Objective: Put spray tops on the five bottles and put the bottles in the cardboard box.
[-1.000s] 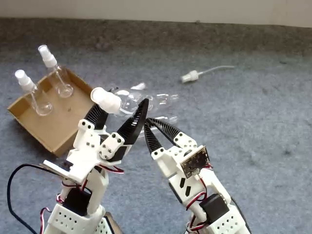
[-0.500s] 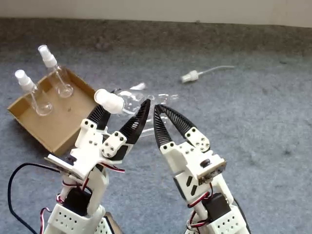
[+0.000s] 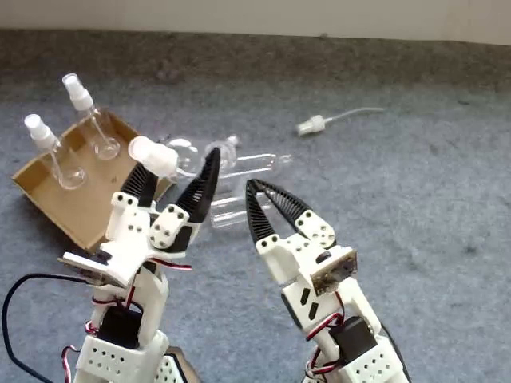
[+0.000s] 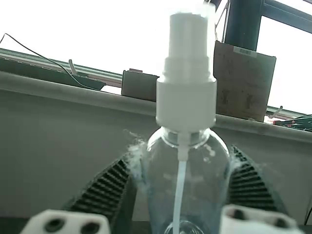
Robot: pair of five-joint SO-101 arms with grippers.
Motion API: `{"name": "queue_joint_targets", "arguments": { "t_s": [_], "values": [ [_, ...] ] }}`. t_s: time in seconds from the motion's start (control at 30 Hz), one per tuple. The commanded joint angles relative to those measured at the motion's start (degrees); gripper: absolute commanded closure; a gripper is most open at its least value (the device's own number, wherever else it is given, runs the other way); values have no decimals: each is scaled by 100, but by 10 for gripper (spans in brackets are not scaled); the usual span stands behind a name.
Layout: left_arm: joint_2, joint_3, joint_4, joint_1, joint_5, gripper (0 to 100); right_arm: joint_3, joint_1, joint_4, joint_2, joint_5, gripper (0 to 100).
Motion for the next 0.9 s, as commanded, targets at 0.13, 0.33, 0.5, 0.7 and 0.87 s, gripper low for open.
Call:
{"name": "queue_joint_targets", "arguments": {
  "t_s": [0.13, 0.33, 0.5, 0.7, 0.87],
  "values": [
    [-84, 110, 9, -1068, 35, 853, 804, -154, 391, -57, 35, 994],
    [-66, 119, 44, -2237, 35, 853, 804, -154, 541, -4, 35, 994],
    [-75, 119, 879, -2615, 35, 853, 804, -154, 752, -4, 35, 994],
    [-66, 119, 1486, -2598, 35, 853, 804, -154, 752, 4, 35, 994],
    [-57, 110, 1495, -2527, -607, 853, 804, -154, 760, 4, 35, 994]
  ]
}}
